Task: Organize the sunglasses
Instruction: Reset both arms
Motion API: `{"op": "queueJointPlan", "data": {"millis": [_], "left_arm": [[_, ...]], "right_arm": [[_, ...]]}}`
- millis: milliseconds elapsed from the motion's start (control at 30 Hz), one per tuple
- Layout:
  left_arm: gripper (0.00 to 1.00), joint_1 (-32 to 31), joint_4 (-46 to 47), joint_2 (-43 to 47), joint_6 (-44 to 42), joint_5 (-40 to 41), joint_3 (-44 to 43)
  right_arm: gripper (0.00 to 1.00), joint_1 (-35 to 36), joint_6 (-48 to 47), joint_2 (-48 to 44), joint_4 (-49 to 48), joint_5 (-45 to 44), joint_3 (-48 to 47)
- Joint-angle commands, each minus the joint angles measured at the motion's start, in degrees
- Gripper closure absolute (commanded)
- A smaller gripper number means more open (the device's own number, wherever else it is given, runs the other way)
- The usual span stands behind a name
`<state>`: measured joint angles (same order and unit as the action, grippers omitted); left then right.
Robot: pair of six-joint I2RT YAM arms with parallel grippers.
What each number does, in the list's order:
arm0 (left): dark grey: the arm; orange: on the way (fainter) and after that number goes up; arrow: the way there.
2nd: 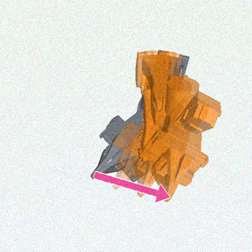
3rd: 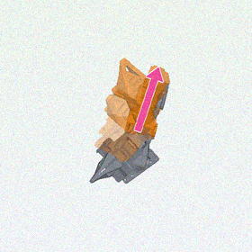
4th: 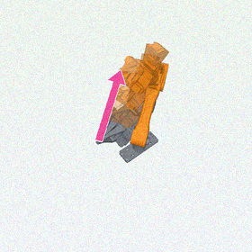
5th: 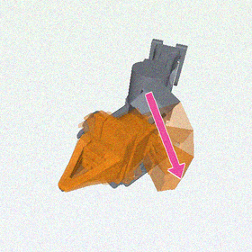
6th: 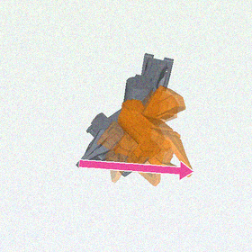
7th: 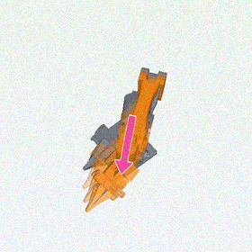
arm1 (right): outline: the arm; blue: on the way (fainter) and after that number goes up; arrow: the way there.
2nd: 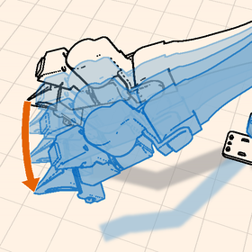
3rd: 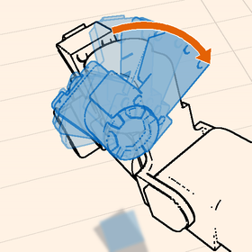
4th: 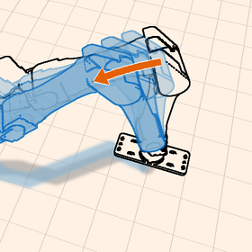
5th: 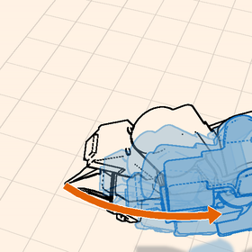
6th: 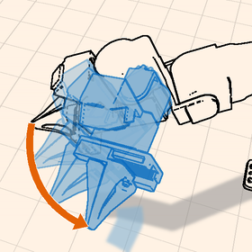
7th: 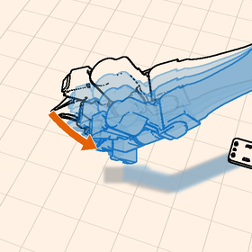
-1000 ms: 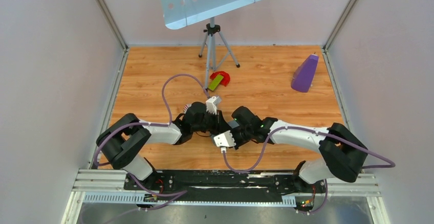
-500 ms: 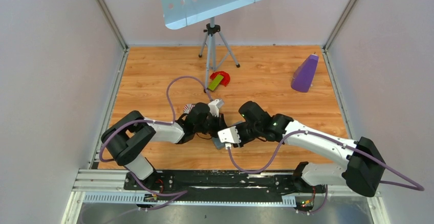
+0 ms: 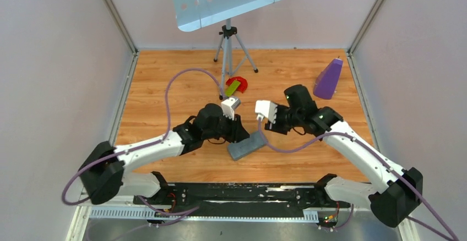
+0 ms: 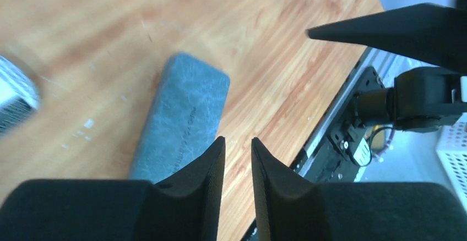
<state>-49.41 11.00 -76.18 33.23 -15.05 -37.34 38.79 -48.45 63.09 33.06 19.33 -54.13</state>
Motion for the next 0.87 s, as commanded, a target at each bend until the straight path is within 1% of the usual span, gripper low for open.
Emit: {"op": "queueJointPlan", "data": {"millis": [0,33,67,133,200,267,300,333,433,533,667,833], "left_arm": [[0.68,-0.69,-20.22,9.65,-9.48,12.86,-6.40],[0.64,-0.68,-23.86,11.65,-11.17,15.60,-7.37],[0.59,-0.68,-27.70,13.70,-12.85,18.96,-8.23],[0.49,-0.69,-33.69,17.84,-15.03,25.18,-8.90],[0.38,-0.68,-38.62,22.25,-16.21,30.95,-8.81],[0.24,-0.60,-41.95,26.11,-16.75,35.60,-9.18],[0.04,-0.58,-43.42,27.52,-16.97,37.44,-9.80],[0.01,-0.50,-44.75,28.60,-17.54,38.89,-10.62],[0.00,0.41,-48.51,28.65,-19.28,39.63,-14.46],[0.00,2.49,-51.87,26.06,-20.42,37.56,-18.43],[0.00,3.52,-52.11,24.27,-20.61,35.15,-19.71],[0.00,3.66,-50.20,24.41,-19.79,33.61,-18.66]], "right_arm": [[0.37,-8.95,7.82,0.68,5.31,-0.47,-2.76],[0.31,-10.25,8.35,0.56,5.31,-1.31,-2.77],[0.23,-11.54,9.41,0.09,4.42,-1.86,-2.55],[0.01,-14.55,12.87,-1.75,1.34,-2.14,-1.68],[0.00,-17.50,17.57,-4.47,-1.58,-3.46,-0.99],[0.00,-19.84,22.74,-6.59,-3.81,-5.92,-0.61],[0.00,-20.41,24.86,-7.06,-4.01,-7.15,-1.26],[0.00,-20.61,27.07,-7.56,-4.06,-9.41,-1.74],[0.01,-22.03,33.20,-9.92,-4.21,-11.72,-2.27],[0.01,-22.43,38.16,-12.15,-4.11,-15.24,-2.54],[0.01,-22.44,39.62,-13.86,-2.53,-17.06,-2.96],[0.01,-22.44,39.09,-15.02,-0.94,-17.32,-1.63]]}}
